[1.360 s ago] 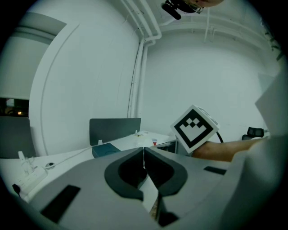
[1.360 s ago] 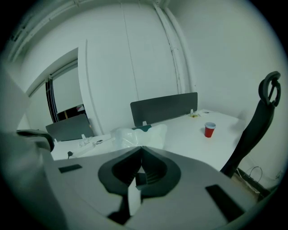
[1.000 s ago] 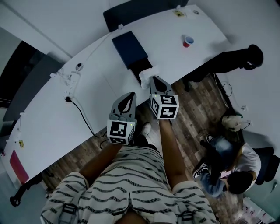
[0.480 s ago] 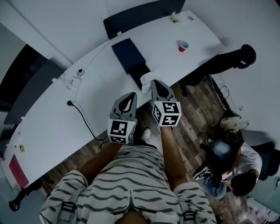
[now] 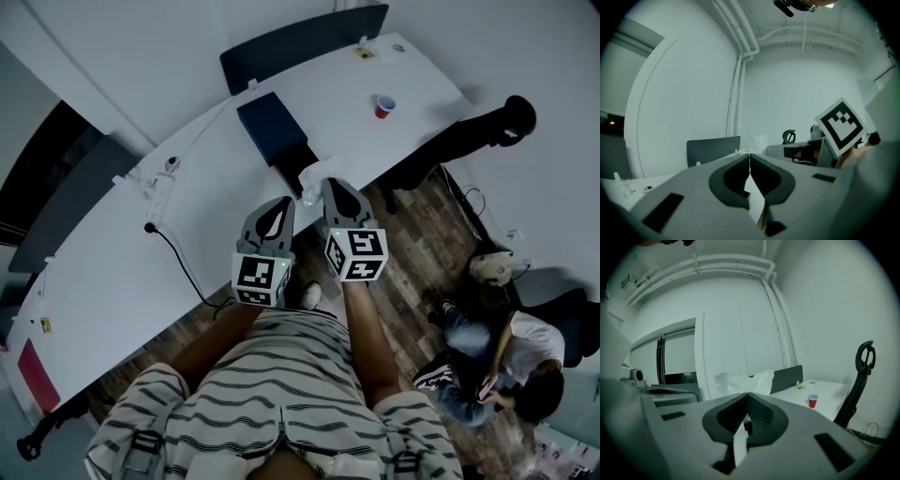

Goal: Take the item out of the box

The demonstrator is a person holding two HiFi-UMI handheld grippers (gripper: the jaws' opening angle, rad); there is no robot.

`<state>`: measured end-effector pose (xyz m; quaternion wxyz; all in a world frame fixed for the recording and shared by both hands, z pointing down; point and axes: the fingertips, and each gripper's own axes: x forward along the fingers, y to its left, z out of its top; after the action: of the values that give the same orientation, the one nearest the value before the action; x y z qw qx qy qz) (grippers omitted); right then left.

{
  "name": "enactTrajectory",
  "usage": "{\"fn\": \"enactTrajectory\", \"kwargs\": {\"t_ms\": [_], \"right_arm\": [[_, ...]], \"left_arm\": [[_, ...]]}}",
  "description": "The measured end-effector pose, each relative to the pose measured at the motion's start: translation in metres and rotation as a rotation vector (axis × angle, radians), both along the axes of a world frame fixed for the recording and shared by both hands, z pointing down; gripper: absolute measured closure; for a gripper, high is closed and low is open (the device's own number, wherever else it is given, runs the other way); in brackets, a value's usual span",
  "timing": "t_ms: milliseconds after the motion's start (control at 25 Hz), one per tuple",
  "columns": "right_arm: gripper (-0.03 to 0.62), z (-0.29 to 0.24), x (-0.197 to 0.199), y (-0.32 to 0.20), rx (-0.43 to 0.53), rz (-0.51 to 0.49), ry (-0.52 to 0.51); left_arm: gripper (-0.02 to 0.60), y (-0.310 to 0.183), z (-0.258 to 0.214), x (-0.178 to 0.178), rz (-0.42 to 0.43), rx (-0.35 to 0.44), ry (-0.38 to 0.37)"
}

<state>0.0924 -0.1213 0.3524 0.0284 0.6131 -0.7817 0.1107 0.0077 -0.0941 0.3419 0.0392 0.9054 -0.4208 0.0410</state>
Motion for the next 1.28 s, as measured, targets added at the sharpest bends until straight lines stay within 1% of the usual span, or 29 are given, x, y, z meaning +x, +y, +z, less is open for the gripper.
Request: {"fn": "enactTrajectory", "kwargs": {"t_ms": [560,840,1280], "right_arm": [[0.576,-0.027,0.010,0.027,0.086,0.046,-0.006],[0.576,-0.030,0.015,0.034,0.098,0.053,-0.002],[0.576,-0.026,0.014,0.041,0.103,0.054,-0.007]], "left_arm": [[0.555,0.006,-0.013,0.008,0.015,0.039,0.030],[0.555,0.008,-0.017,0.013,0.018,0.045,0.043],[0.555,0.008,-0.016,0.010,0.009,0.048,0.053]]}}
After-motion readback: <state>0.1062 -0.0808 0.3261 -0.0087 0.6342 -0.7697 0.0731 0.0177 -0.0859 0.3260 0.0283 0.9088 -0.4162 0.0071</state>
